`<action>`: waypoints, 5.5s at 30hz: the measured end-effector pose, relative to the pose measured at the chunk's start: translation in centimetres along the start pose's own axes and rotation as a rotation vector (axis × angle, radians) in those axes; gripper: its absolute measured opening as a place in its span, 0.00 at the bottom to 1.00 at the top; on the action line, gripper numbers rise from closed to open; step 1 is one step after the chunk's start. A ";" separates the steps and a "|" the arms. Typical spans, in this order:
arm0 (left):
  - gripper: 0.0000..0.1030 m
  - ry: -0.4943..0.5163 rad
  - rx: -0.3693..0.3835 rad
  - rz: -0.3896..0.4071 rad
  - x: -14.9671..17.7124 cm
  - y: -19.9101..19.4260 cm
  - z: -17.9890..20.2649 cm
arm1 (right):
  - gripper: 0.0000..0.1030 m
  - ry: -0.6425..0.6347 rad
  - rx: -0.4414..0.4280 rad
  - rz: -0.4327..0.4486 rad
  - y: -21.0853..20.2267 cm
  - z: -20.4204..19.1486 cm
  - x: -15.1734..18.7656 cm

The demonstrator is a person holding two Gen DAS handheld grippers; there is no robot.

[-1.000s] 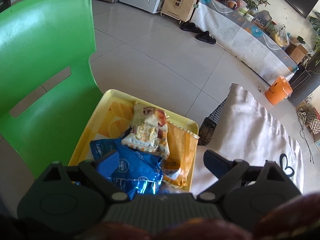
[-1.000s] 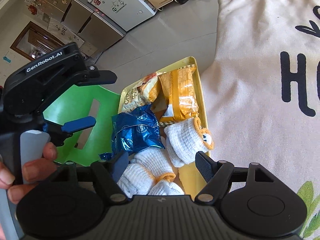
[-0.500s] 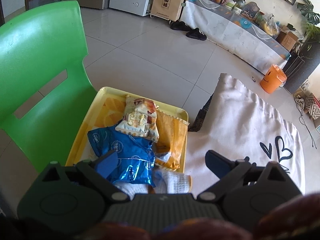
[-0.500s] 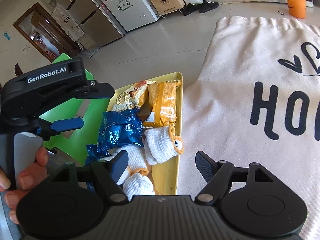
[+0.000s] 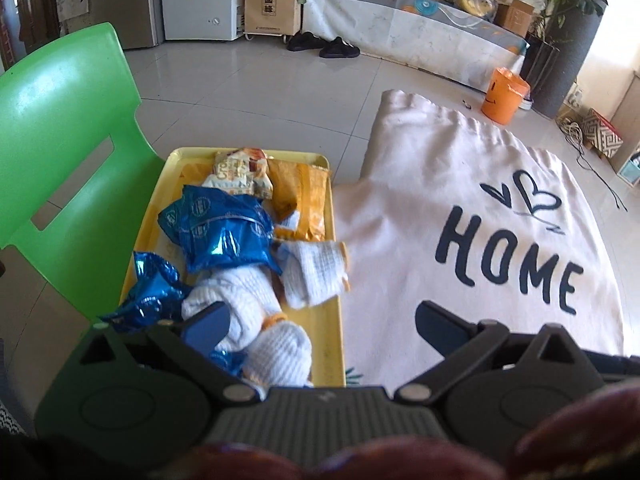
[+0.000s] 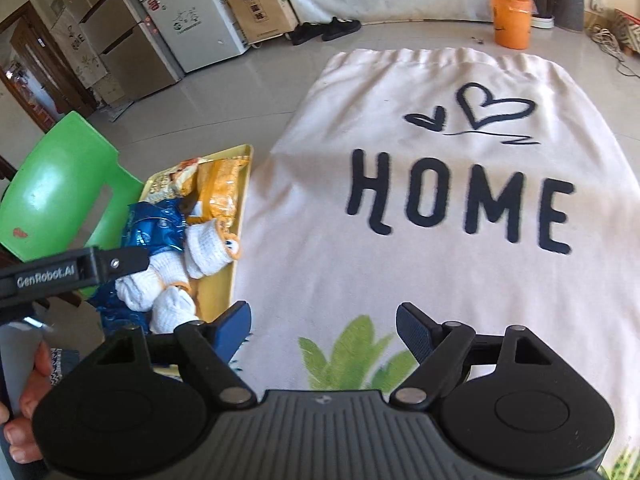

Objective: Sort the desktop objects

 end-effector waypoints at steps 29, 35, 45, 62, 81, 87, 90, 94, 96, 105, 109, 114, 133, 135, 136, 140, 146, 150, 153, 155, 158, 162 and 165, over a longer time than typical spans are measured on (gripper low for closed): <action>1.00 0.027 -0.055 -0.122 11.1 -9.7 5.6 | 0.80 -0.050 0.165 0.042 -6.6 3.7 10.6; 1.00 0.002 -0.065 -0.091 10.9 -11.8 5.0 | 0.80 -0.038 0.175 0.025 -7.1 3.8 12.2; 1.00 -0.034 -0.052 -0.074 11.5 -13.5 4.5 | 0.80 -0.084 0.158 0.012 -8.5 2.4 14.6; 1.00 -0.064 -0.011 -0.081 11.9 -11.9 3.0 | 0.80 -0.092 0.225 0.060 -10.0 0.4 12.3; 1.00 -0.058 -0.083 -0.178 10.1 -6.0 -0.4 | 0.81 -0.335 0.179 0.005 -2.8 -4.7 8.1; 1.00 -0.035 -0.115 -0.211 9.7 -3.6 -1.4 | 0.81 -0.360 0.162 -0.015 0.0 -5.6 7.6; 1.00 -0.028 -0.117 -0.236 9.5 -2.5 -2.0 | 0.81 -0.338 0.164 -0.031 1.2 -5.6 7.3; 1.00 -0.003 -0.132 -0.251 8.8 -1.4 -2.8 | 0.81 -0.309 0.143 -0.051 2.5 -6.0 6.8; 1.00 0.003 -0.135 -0.259 8.4 -0.9 -3.1 | 0.81 -0.308 0.140 -0.052 3.1 -6.2 6.5; 1.00 0.007 -0.154 -0.265 7.1 1.3 -4.7 | 0.81 -0.284 0.146 -0.014 6.4 -5.0 3.6; 1.00 -0.036 -0.126 -0.289 7.3 2.2 -4.8 | 0.81 -0.296 0.172 -0.009 7.4 -4.1 2.6; 1.00 -0.058 -0.111 -0.296 7.5 2.4 -4.7 | 0.81 -0.296 0.116 -0.024 7.9 -5.5 2.6; 1.00 -0.033 -0.114 -0.322 7.9 3.3 -4.2 | 0.87 -0.508 0.100 0.037 10.5 -8.7 2.4; 1.00 -0.033 -0.114 -0.323 7.9 3.4 -4.2 | 0.87 -0.542 0.126 0.037 10.9 -8.4 2.5; 1.00 -0.034 -0.117 -0.323 7.9 3.4 -4.1 | 0.87 -0.553 0.132 0.033 11.0 -8.2 2.5; 1.00 -0.036 -0.110 -0.325 7.7 3.6 -3.7 | 0.87 -0.536 0.088 0.012 11.1 -7.5 2.1; 1.00 -0.020 -0.093 -0.327 7.5 3.9 -2.7 | 0.87 -0.542 0.092 0.042 10.7 -5.7 0.7; 1.00 -0.015 -0.090 -0.320 7.2 4.1 -2.3 | 0.87 -0.518 0.086 0.031 10.4 -4.6 0.3; 1.00 -0.016 -0.094 -0.321 7.1 4.2 -2.2 | 0.87 -0.530 0.077 0.026 10.1 -4.6 0.4; 1.00 -0.014 -0.098 -0.320 7.1 4.3 -2.1 | 0.87 -0.546 0.057 0.030 9.8 -5.1 0.5; 1.00 -0.010 -0.106 -0.321 7.2 4.3 -2.2 | 0.87 -0.562 0.029 0.033 9.4 -6.0 0.8; 1.00 -0.009 -0.117 -0.324 7.3 4.3 -2.4 | 0.87 -0.594 0.010 0.034 9.2 -7.1 1.3; 1.00 -0.007 -0.118 -0.324 7.3 4.4 -2.5 | 0.87 -0.601 -0.002 0.034 9.2 -7.6 1.5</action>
Point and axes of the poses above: each gripper's, at about its wrist camera, not at the fingertips, and y roughly the way its jaws point, z to its right, x to its underside, the point moved 9 cm from there along y, roughly the way its jaws point, and after that the axes turned 15 degrees about y, right-handed, at the moved point
